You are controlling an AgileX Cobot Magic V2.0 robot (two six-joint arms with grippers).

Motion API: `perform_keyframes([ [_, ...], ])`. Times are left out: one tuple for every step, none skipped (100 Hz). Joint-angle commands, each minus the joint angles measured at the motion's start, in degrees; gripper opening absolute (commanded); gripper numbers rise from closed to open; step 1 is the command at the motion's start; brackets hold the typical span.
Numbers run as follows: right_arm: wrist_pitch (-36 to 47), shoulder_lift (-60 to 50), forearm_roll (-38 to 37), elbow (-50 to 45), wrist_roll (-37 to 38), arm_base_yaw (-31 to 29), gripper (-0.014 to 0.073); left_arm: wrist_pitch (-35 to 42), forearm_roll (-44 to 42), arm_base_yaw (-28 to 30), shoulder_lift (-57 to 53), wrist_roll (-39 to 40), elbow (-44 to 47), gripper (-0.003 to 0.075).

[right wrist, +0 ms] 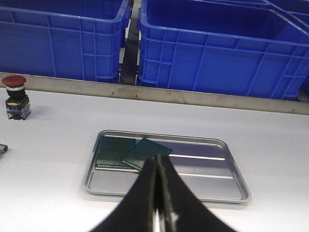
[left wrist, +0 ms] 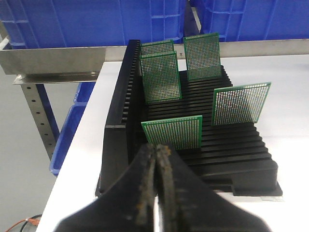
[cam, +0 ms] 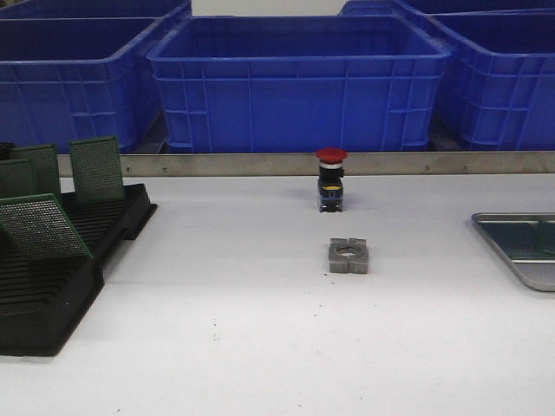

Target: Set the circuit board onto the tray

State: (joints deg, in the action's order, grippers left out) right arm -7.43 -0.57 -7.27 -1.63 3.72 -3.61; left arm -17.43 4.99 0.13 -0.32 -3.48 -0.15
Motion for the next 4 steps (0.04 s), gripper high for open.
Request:
perform_keyframes([
  [4.62,-1.17,-0.69,-0.03,0.30,-0.35,-0.0060,4.54,0.63,-0.31,-1.80,0.54,1.65,-0.0017],
  [4.62,-1.17,-0.69,-0.03,0.30,-0.35,-0.0060,4.54,0.63,-0.31,-1.80,0.54,1.65,-0.0017],
  [4.62,-1.17,-0.69,-0.03,0.30,-0.35,-0.0060,4.54,0.63,-0.31,-1.80,0.54,1.65,-0.0017],
  [4.62,-1.17,-0.69,-0.03,0.30,-0.35,-0.0060,4.54,0.63,-0.31,-1.80,0.54,1.65,-0.0017],
])
